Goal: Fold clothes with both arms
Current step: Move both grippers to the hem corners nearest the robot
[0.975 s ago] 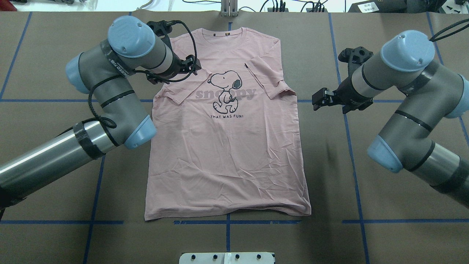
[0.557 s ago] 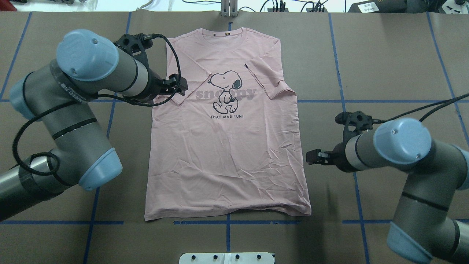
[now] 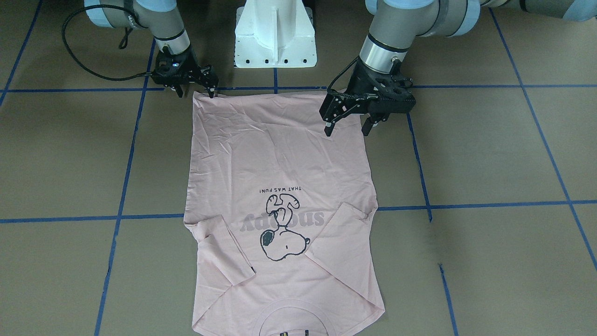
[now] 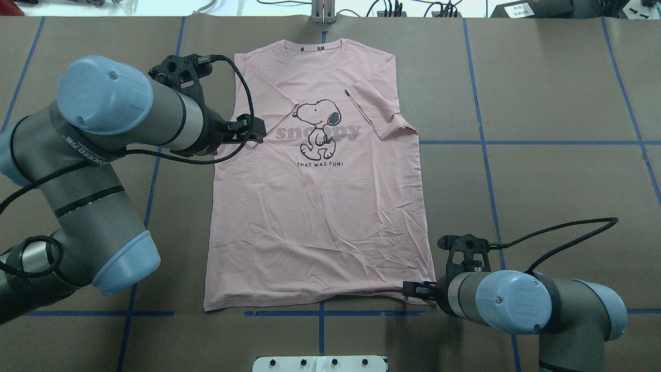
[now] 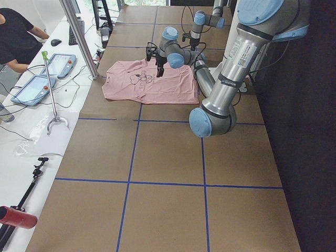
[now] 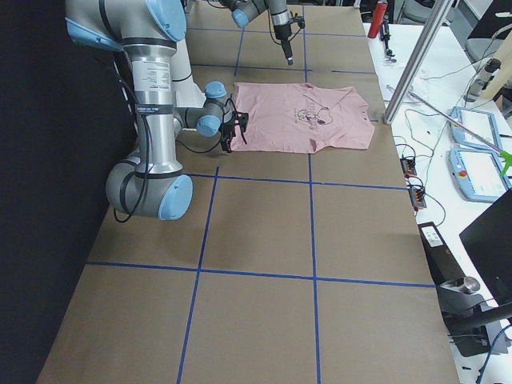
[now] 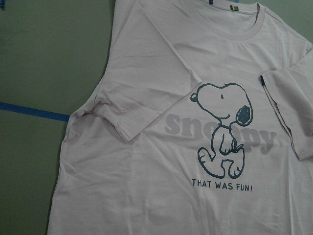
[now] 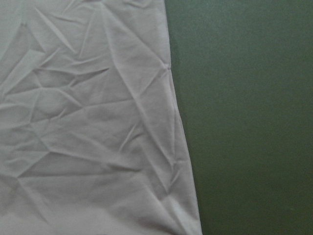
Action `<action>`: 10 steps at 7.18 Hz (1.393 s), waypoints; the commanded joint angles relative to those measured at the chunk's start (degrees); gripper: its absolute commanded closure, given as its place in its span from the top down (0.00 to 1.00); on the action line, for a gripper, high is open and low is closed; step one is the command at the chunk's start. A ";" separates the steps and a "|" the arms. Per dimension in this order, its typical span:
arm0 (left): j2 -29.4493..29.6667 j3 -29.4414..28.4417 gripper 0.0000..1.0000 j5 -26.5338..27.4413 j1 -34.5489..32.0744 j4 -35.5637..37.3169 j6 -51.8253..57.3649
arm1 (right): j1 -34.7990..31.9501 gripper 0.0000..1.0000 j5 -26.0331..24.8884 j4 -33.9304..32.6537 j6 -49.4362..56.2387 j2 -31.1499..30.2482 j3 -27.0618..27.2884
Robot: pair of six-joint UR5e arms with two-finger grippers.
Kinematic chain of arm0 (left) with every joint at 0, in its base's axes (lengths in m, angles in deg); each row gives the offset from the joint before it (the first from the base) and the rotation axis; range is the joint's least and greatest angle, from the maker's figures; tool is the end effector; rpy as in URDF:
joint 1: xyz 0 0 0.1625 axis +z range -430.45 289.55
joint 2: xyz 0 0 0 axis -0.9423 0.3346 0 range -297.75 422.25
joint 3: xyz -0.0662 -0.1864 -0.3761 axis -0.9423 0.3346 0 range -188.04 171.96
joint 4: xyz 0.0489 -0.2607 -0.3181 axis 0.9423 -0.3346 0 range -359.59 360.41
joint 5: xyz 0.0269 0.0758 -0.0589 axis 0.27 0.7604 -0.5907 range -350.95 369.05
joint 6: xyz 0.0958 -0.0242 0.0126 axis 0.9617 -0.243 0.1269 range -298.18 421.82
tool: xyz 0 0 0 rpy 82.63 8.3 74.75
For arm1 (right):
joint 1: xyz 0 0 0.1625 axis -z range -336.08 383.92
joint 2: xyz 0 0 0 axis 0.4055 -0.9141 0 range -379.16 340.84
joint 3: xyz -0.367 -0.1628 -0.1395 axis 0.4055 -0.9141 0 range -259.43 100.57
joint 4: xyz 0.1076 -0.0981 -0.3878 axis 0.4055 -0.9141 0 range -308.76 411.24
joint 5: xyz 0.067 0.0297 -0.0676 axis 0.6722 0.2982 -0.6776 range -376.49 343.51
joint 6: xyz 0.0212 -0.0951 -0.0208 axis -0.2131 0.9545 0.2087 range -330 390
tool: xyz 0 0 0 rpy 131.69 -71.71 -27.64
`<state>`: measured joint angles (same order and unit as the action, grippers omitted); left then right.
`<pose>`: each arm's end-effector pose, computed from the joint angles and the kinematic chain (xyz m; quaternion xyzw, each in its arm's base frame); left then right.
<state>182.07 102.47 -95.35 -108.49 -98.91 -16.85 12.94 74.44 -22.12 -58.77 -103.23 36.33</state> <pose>0.4019 -0.4523 0.1921 0.1073 0.4937 -0.1382 0.8518 -0.4838 -0.2280 0.3710 0.0362 -0.4078 0.0742 0.9093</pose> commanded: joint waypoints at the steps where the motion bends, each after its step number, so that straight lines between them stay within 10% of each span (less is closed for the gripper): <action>1: -0.11 0.58 1.00 0.16 -0.02 0.09 -0.17 | 0.62 0.87 0.13 -0.02 -0.09 0.31 -1.23; 5: -0.54 0.58 1.00 0.25 -0.02 0.00 -0.17 | 0.44 0.23 1.09 -0.11 0.00 0.40 -0.53; 10: -0.90 0.58 1.00 0.25 0.07 0.00 -0.17 | 0.00 0.00 0.92 -0.20 0.00 0.66 0.08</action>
<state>181.23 103.05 -95.10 -108.43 -98.90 -17.02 13.12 75.50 -22.32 -58.77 -102.62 36.14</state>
